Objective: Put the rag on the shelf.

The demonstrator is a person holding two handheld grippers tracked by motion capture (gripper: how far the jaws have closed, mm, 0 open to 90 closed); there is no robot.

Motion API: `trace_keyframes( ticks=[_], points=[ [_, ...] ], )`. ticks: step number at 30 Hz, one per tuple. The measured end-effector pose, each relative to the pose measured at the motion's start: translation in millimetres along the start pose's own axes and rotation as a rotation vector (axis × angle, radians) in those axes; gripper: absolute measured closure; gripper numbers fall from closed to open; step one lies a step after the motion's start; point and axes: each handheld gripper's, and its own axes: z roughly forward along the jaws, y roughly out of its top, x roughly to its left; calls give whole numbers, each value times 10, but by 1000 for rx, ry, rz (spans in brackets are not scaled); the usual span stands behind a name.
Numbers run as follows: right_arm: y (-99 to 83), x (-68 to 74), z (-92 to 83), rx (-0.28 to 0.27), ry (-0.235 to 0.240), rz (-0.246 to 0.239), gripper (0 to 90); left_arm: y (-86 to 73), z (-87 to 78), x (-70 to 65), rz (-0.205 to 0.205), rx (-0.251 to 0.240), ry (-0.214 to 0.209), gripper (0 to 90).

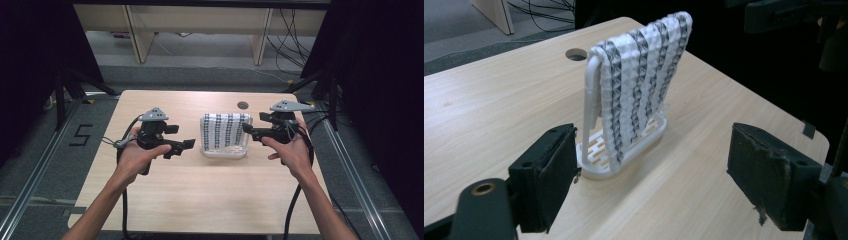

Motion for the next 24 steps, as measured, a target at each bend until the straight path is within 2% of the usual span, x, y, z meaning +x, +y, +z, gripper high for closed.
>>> trace_keyframes(
  ticks=[2,3,6,7,8,9,12,13,14,17,18,19,20,24],
  points=[
    [-24,15,-14,13,-2,-2,243,-48,-20,-22,10,4,-4,190],
    [-53,6,-13,6,2,-33,236,-72,-30,-31,13,3,-7,190],
    [-88,27,-17,5,9,-11,232,-152,-69,-63,20,5,-7,189],
    [-112,21,-23,3,8,-29,227,-170,-72,-70,23,5,-11,189],
    [-121,45,-39,13,-4,-5,226,-206,-84,-86,37,11,-19,189],
    [-128,39,-45,15,-9,-21,225,-206,-84,-86,37,11,-19,188],
    [-147,52,-46,6,-8,-18,221,-261,-94,-105,44,13,-44,188],
    [-147,33,-57,15,-4,-42,221,-275,-99,-108,45,12,-48,188],
    [-160,49,-60,18,-1,-19,219,-293,-107,-116,48,6,-34,188],
    [-194,45,-65,20,-1,-36,213,-332,-126,-120,48,3,-38,188],
    [-225,79,-71,25,11,-1,211,-360,-141,-124,46,5,-41,188],
    [-234,61,-75,26,-2,-37,210,-371,-152,-128,44,12,-41,188],
    [-252,79,-78,27,6,-22,210,-371,-152,-128,44,12,-41,188],
    [-300,108,-96,28,14,-23,213,-434,-168,-152,59,14,-43,192]
  ],
)
